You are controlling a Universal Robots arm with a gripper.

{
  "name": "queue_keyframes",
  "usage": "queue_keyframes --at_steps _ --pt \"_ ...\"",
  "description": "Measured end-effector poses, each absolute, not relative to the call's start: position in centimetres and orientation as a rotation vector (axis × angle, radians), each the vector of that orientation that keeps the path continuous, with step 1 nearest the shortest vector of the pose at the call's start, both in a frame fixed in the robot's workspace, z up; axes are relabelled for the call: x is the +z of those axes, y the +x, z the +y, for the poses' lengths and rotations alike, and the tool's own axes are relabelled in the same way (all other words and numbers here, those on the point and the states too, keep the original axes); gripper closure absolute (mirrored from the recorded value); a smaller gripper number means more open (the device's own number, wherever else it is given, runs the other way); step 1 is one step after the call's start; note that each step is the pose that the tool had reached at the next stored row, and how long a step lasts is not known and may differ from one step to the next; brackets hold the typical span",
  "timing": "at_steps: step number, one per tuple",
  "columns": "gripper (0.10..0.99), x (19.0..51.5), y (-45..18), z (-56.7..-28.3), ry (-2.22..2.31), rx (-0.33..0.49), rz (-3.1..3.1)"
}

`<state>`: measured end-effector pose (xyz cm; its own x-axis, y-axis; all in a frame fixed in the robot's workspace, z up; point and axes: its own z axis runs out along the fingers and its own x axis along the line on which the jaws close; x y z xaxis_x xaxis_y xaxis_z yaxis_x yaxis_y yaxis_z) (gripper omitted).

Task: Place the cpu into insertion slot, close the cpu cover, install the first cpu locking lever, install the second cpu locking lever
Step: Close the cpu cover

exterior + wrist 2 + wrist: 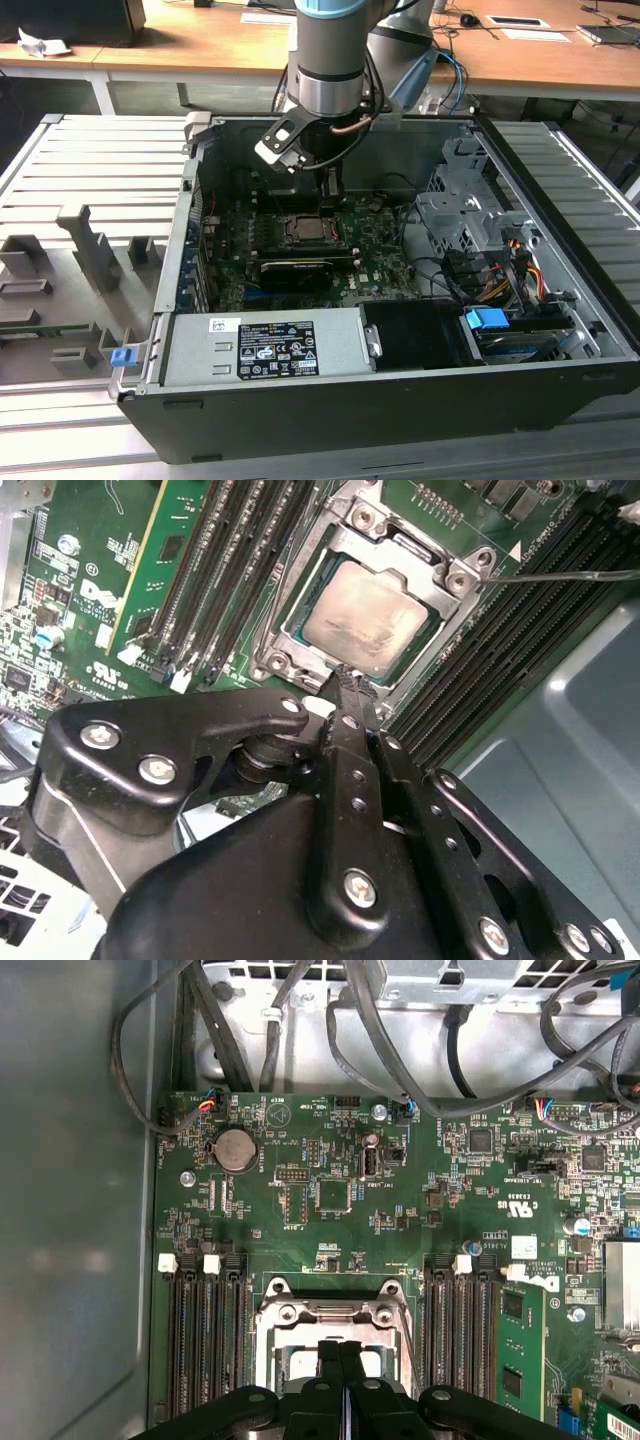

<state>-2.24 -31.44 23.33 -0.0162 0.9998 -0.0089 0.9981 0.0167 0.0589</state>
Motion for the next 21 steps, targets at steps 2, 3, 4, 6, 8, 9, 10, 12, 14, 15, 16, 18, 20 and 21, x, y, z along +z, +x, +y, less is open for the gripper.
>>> queue_keyframes --at_steps 2,3,4,6,8,9,10,12,14,15,16,18,20,21 --pt "0.98 23.33 -2.27 -31.44 2.169 0.055 2.205" --pt "0.98 23.33 -2.31 -31.44 2.169 0.055 2.205" --pt "0.98 23.32 -2.34 -31.44 2.17 0.055 2.205" --pt "0.98 23.32 -2.36 -31.44 2.17 0.055 2.205" --pt "0.98 23.31 -2.4 -31.44 2.169 0.055 2.205" --pt "0.98 23.31 -2.43 -31.44 2.17 0.055 2.205" --pt "0.98 23.31 -2.45 -31.44 2.17 0.055 2.205" --pt "0.98 23.3 -2.51 -31.44 2.17 0.055 2.205" --pt "0.98 23.3 -2.59 -31.44 2.17 0.055 2.205" --pt "0.98 23.3 -2.59 -31.44 2.17 0.055 2.205" --pt "0.98 23.3 -2.6 -31.44 2.17 0.055 2.205" --pt "0.98 23.3 -2.61 -31.44 2.169 0.055 2.205" --pt "0.98 23.3 -2.62 -31.44 2.17 0.055 2.205" --pt "0.98 23.3 -2.63 -31.44 2.17 0.055 2.205"
